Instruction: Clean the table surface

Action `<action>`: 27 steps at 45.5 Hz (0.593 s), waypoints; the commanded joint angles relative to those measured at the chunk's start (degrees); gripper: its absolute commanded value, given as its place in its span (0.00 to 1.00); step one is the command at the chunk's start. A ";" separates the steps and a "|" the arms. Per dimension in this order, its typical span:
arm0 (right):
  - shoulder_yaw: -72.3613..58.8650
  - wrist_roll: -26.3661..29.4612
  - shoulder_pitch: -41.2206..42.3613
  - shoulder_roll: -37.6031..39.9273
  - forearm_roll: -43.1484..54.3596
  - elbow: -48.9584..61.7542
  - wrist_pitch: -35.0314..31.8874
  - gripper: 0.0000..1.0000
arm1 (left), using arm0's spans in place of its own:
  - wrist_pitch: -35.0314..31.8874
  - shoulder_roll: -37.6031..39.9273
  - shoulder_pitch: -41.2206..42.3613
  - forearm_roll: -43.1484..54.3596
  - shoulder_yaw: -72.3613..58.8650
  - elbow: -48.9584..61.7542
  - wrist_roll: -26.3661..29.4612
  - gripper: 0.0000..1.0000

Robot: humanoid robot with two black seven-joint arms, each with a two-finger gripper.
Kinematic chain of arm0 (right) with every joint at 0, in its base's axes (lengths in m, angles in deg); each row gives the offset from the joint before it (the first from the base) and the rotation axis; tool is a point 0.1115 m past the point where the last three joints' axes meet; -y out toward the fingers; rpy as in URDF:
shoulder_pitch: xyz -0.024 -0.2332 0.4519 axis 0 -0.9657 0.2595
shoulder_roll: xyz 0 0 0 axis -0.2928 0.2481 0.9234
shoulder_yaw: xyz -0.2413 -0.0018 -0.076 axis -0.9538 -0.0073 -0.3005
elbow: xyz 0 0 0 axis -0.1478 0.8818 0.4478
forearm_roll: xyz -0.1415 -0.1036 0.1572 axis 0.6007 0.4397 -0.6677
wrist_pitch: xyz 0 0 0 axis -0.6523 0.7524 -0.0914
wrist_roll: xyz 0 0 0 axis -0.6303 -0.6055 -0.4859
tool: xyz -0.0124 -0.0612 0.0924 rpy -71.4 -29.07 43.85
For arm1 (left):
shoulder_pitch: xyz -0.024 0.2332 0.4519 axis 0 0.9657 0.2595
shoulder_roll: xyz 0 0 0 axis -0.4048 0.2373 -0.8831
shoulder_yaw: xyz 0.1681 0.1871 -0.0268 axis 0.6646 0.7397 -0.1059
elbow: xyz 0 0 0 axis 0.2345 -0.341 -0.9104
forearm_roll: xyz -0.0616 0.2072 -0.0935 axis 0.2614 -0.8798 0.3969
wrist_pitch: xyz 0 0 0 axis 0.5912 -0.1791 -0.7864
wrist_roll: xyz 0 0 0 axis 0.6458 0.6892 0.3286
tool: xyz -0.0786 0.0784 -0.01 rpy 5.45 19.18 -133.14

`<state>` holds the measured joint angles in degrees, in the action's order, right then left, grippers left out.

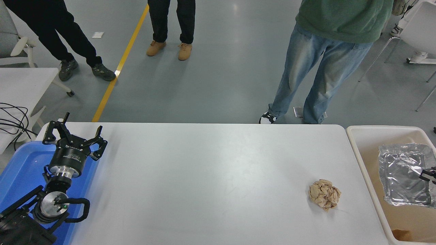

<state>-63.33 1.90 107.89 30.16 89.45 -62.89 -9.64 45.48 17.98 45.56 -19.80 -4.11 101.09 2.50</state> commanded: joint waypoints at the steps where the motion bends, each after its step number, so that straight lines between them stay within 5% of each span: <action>1: -0.69 0.47 -0.02 -0.08 -0.07 0.04 0.53 0.00 | 0.00 0.00 0.00 0.04 0.00 0.00 0.00 0.99; 7: -0.60 0.82 0.06 -0.16 -0.07 0.04 0.53 0.03 | 0.00 0.00 0.00 -0.04 0.00 0.00 0.00 0.99; 16: -0.78 5.12 0.15 0.01 -0.07 0.04 -0.35 0.62 | 0.00 0.00 0.00 0.04 0.00 0.00 0.00 0.99; 20: -0.60 5.92 0.41 0.01 -0.16 0.04 -0.26 0.73 | 0.00 0.00 0.00 0.04 0.00 0.00 0.00 0.99; 24: -0.34 5.92 0.50 -0.08 -0.16 0.13 0.18 0.97 | 0.00 0.00 0.00 -0.04 0.00 0.00 0.00 0.99; 27: 0.01 5.92 0.50 -0.08 -0.16 0.13 0.26 0.98 | 0.00 0.00 0.00 0.04 0.00 0.00 0.00 0.99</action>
<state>-63.87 6.48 108.17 30.11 89.33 -62.81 -9.71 45.48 17.98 45.56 -19.80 -4.11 101.09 2.50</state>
